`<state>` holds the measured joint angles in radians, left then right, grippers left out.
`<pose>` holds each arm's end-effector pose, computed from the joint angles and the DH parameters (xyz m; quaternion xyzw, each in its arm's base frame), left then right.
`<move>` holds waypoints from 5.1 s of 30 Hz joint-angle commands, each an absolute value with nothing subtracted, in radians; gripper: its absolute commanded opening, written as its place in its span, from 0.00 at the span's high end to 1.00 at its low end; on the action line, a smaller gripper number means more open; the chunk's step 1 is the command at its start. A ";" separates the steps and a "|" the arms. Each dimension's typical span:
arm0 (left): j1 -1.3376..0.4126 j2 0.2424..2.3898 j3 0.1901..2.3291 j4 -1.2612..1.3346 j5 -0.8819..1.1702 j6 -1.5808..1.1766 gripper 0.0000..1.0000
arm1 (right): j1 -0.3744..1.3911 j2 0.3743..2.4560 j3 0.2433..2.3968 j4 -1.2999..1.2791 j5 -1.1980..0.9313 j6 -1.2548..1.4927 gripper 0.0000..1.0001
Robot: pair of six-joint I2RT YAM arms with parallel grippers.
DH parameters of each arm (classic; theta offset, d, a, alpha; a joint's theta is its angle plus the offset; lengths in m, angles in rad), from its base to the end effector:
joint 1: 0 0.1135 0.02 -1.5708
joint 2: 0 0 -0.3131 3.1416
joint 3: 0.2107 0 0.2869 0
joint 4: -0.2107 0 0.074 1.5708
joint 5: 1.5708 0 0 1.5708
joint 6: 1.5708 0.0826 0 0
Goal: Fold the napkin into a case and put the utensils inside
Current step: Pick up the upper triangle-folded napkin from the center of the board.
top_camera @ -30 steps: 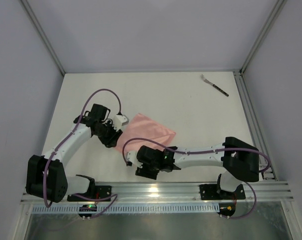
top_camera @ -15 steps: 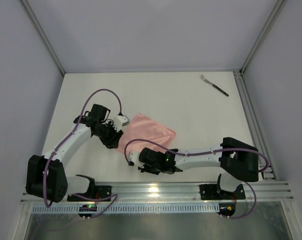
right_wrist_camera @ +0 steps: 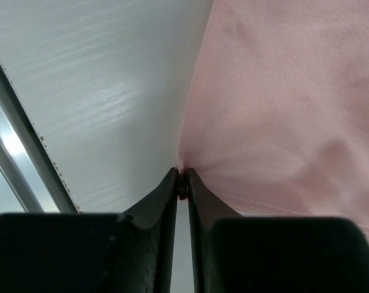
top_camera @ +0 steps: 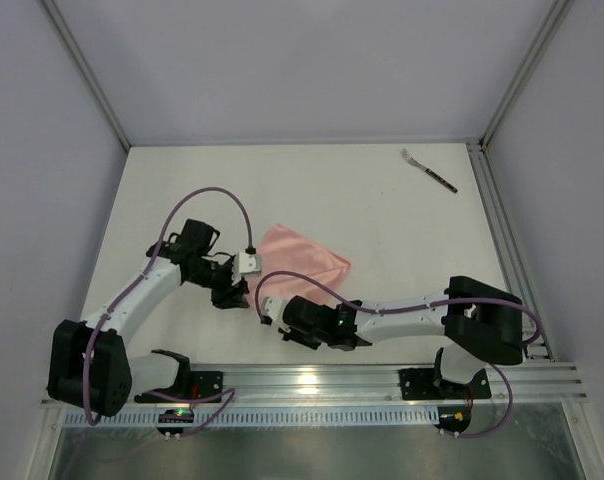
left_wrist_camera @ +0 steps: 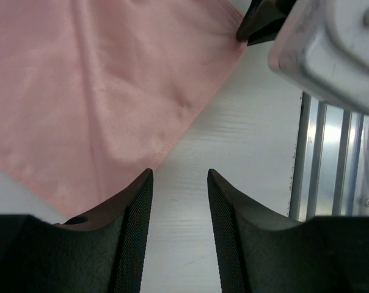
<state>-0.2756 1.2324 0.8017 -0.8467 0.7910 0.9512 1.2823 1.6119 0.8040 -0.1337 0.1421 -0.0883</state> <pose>0.2094 -0.1203 0.2198 0.5716 0.7140 -0.3149 0.2536 0.1141 0.3435 0.1391 -0.5833 0.7483 0.1177 0.2932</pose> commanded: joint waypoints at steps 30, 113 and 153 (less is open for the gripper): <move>-0.735 1.229 0.560 -0.342 0.292 1.017 0.43 | 1.184 0.864 0.410 -0.029 0.279 0.683 0.34; -0.851 1.410 0.930 -0.716 0.396 0.730 1.00 | 1.554 1.548 0.488 0.371 0.764 -0.477 0.59; -0.489 1.032 0.747 -0.578 0.687 0.627 0.01 | 1.144 1.322 0.534 0.176 0.016 -0.206 0.96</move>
